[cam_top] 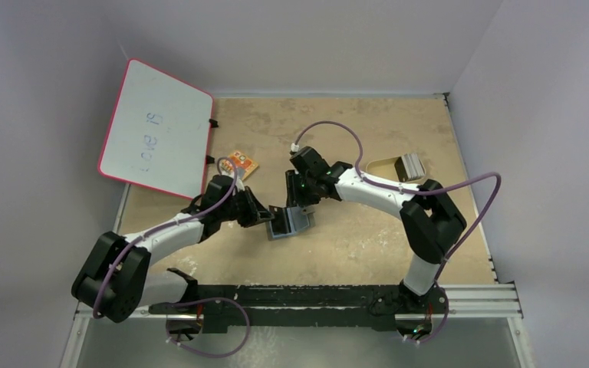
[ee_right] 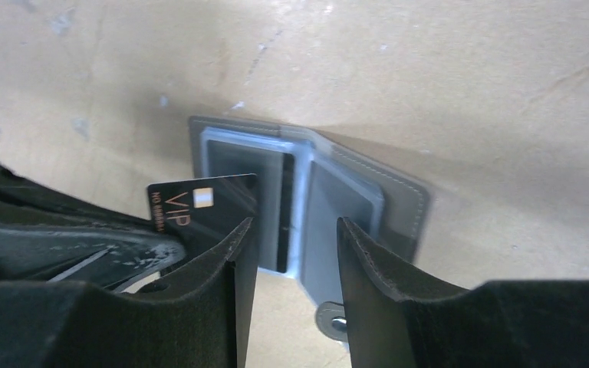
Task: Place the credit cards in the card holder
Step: Insert the credit card into the card holder.
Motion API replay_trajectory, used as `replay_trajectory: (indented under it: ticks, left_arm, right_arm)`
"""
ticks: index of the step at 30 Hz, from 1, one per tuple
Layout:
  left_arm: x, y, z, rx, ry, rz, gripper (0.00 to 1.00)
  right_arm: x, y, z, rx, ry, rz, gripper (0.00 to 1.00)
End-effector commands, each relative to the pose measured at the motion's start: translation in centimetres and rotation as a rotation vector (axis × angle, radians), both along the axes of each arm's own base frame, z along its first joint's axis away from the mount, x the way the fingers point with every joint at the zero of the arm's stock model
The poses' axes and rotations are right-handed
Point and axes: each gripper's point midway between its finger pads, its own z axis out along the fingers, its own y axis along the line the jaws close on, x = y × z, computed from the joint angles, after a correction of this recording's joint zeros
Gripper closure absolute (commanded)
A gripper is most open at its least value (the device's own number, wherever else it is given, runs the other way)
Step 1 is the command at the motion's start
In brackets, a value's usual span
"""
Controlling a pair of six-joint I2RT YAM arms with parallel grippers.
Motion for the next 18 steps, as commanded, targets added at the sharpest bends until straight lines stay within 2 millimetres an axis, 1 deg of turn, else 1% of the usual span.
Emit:
replay_trajectory:
  ticks: [1,7,18]
  left_arm:
    - [0.9,-0.4,0.8,-0.035,-0.059,-0.004,1.0]
    - [0.6,-1.2,0.6,-0.09,-0.032,-0.014,1.0]
    - [1.4,-1.6,1.9,-0.108,-0.041,-0.005,1.0]
  right_arm:
    - [0.8,-1.7,1.1,-0.074,-0.043,-0.047,0.57]
    - [0.8,-2.6,1.4,-0.108,-0.055,-0.063,0.62]
    - [0.3,-3.5,-1.4,-0.161,-0.011,-0.095,0.71]
